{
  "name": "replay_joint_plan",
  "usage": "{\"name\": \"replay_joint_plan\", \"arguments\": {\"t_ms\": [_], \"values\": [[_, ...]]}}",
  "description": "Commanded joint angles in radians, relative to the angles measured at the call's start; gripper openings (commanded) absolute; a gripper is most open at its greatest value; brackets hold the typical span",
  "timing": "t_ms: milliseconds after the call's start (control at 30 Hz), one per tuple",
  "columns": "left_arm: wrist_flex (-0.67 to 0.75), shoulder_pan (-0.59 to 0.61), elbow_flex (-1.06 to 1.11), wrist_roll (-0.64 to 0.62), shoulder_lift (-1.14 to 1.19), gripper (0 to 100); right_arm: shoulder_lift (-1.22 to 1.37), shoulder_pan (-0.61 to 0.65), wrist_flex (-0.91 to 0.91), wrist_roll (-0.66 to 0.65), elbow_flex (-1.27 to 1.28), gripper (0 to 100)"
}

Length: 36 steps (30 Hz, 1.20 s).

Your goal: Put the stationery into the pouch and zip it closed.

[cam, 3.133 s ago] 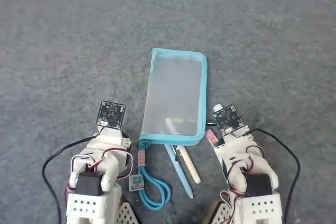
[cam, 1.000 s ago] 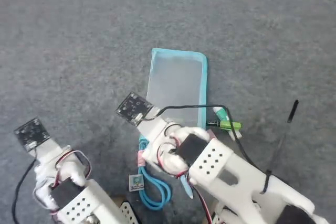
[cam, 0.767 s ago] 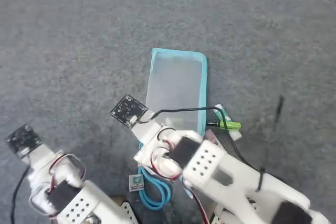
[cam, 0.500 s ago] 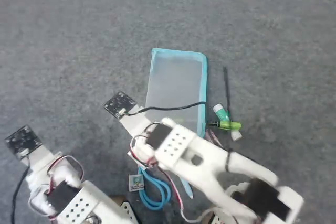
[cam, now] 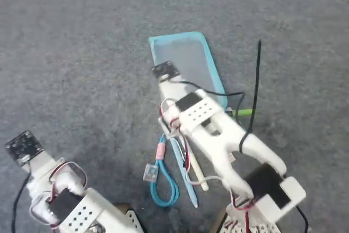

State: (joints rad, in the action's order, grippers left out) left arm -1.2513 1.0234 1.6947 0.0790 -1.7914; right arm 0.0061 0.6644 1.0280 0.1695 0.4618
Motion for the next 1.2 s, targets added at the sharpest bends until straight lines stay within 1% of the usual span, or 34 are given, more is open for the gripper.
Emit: {"name": "replay_joint_plan", "arguments": {"t_ms": [0, 100, 200, 333, 433, 533, 667, 733, 867, 1000, 1167], "values": [[-0.003, -0.006, -0.01, 0.012, -0.018, 1, 0.008, -0.09, -0.019, -0.031, -0.095, 17.3], [-0.005, -0.011, -0.01, 0.014, -0.018, 1, 0.004, -0.128, -0.001, -0.034, -0.124, 17.3], [-0.005, -0.011, -0.01, 0.014, -0.018, 1, -0.045, -0.125, 0.073, -0.032, -0.143, 17.3], [-0.005, -0.011, -0.01, 0.014, -0.018, 1, -0.163, -0.096, 0.203, -0.032, -0.15, 17.3], [-0.005, -0.011, -0.01, 0.014, -0.018, 1, -0.225, -0.033, 0.245, -0.032, -0.14, 17.3], [-0.005, -0.011, -0.01, 0.014, -0.018, 1, -0.228, 0.061, 0.189, -0.032, -0.086, 17.3], [-0.005, -0.011, -0.01, 0.014, -0.018, 1, -0.2, 0.153, 0.038, -0.032, 0.032, 17.3], [-0.005, -0.011, -0.01, 0.014, -0.018, 1, -0.18, 0.17, -0.007, -0.032, 0.054, 17.3], [-0.005, -0.012, -0.01, 0.014, -0.018, 1, -0.15, 0.17, -0.03, -0.028, 0.023, 17.3], [-0.005, -0.012, -0.01, 0.014, -0.018, 1, -0.108, 0.193, -0.05, 0.071, -0.02, 17.3], [-0.005, -0.012, -0.01, 0.014, -0.018, 1, -0.005, 0.208, -0.047, 0.086, -0.041, 17.3]]}}
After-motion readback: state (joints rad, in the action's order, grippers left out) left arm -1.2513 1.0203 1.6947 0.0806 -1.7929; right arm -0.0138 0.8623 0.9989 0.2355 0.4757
